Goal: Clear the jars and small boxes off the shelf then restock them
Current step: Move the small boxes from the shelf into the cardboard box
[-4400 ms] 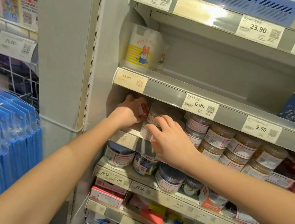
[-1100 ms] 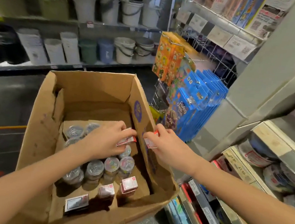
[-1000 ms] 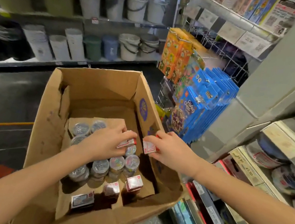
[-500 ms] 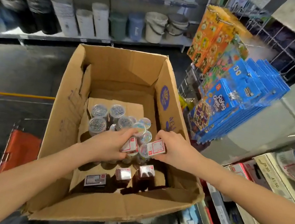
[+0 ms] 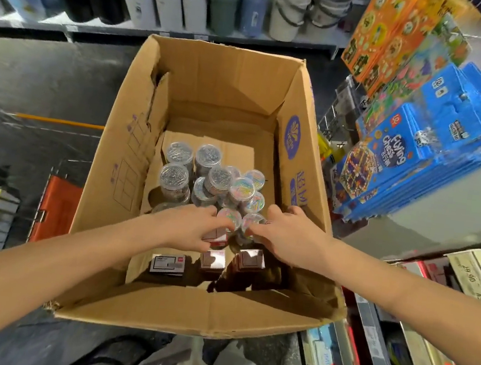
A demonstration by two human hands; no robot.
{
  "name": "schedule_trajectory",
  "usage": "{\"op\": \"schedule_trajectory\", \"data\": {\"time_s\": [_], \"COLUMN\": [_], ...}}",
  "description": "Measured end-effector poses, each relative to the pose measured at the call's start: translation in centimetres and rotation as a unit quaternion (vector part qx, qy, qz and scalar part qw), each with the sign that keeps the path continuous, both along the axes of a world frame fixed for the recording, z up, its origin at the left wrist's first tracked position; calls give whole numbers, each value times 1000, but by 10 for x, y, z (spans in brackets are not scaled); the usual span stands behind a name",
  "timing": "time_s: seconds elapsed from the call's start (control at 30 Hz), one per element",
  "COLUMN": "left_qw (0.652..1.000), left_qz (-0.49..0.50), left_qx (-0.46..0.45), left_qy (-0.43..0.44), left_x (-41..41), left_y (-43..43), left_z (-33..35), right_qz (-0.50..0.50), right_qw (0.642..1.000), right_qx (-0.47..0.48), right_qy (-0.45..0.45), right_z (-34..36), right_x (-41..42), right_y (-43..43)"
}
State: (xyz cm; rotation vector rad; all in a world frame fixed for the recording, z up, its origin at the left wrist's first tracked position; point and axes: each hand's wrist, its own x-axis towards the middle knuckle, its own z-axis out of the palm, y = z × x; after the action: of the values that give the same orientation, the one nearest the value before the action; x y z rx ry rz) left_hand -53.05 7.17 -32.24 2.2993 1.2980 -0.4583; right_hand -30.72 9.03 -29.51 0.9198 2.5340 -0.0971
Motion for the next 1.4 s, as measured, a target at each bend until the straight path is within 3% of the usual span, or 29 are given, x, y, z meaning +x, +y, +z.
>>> {"op": "schedule_trajectory", "data": {"time_s": [0.2,0.43,0.8,1.2,1.4], "left_qw": [995,989,991,994,993], "left_qz": [-62,-109,-109,-89,-44], "left_qx": [-11,14,23,-1,-27], "left_qy": [83,94,78,68,107], "left_x": [23,33,33,26,10], "left_y": [-6,-14,-18,-26,-16], "left_z": [-36,-61,-69,-70,-26], "right_qz": [-37,-119,-221,-220,-209], "right_qw": [996,985,967,969,973], "right_qx": [0,-37,-88,-98,-86], "right_qy": [76,118,87,52,42], "right_z": [-6,-11,-10,-12,-22], "right_x": [1,-6,-17,-28,-42], "right_y": [-3,-10,-13,-23,-21]}}
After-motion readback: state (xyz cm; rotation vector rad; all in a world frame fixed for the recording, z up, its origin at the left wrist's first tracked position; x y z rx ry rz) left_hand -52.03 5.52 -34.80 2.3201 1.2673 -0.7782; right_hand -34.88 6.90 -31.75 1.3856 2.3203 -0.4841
